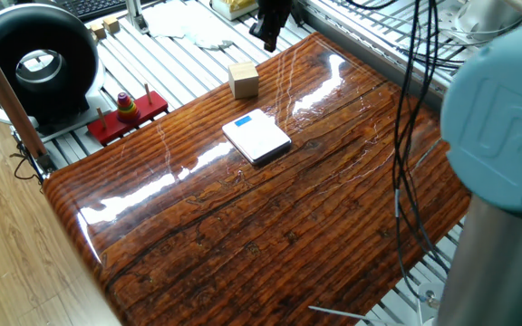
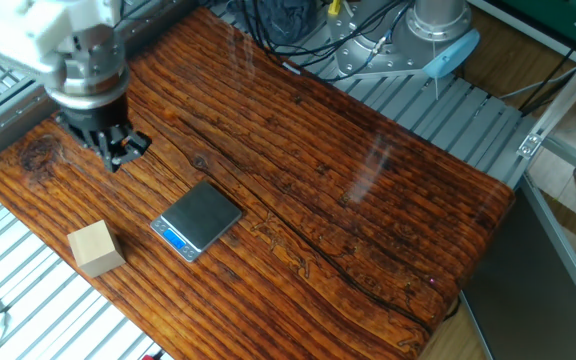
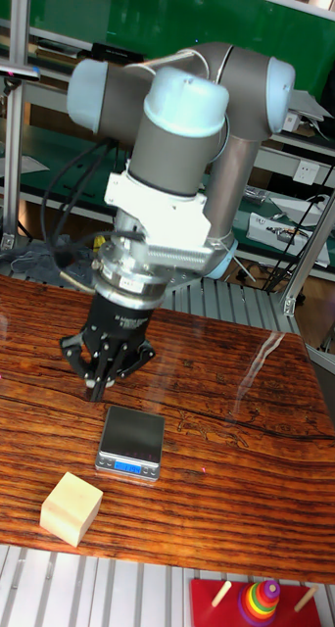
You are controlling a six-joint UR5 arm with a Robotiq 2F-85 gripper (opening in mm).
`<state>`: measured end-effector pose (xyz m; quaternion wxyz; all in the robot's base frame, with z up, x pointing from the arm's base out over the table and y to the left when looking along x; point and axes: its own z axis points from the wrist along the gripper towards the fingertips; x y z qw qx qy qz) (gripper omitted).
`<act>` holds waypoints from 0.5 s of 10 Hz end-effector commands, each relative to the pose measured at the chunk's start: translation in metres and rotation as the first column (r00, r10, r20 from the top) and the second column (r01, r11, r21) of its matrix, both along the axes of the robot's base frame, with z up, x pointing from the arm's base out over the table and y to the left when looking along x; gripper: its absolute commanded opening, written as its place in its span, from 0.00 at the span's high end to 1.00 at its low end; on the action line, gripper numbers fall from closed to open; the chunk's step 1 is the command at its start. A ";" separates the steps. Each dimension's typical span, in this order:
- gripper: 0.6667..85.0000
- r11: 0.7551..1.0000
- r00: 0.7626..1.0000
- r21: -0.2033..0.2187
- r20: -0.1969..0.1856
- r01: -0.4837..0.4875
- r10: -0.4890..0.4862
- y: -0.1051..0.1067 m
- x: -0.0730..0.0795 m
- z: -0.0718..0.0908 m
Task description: Place the block on the scale
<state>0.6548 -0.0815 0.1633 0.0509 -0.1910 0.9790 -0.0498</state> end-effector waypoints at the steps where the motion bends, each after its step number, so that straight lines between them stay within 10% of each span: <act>1: 0.86 0.990 0.990 -0.024 -0.008 -0.141 0.141 -0.002 0.014 -0.007; 5: 0.84 0.997 0.997 0.017 -0.025 -0.077 0.078 -0.007 0.032 -0.003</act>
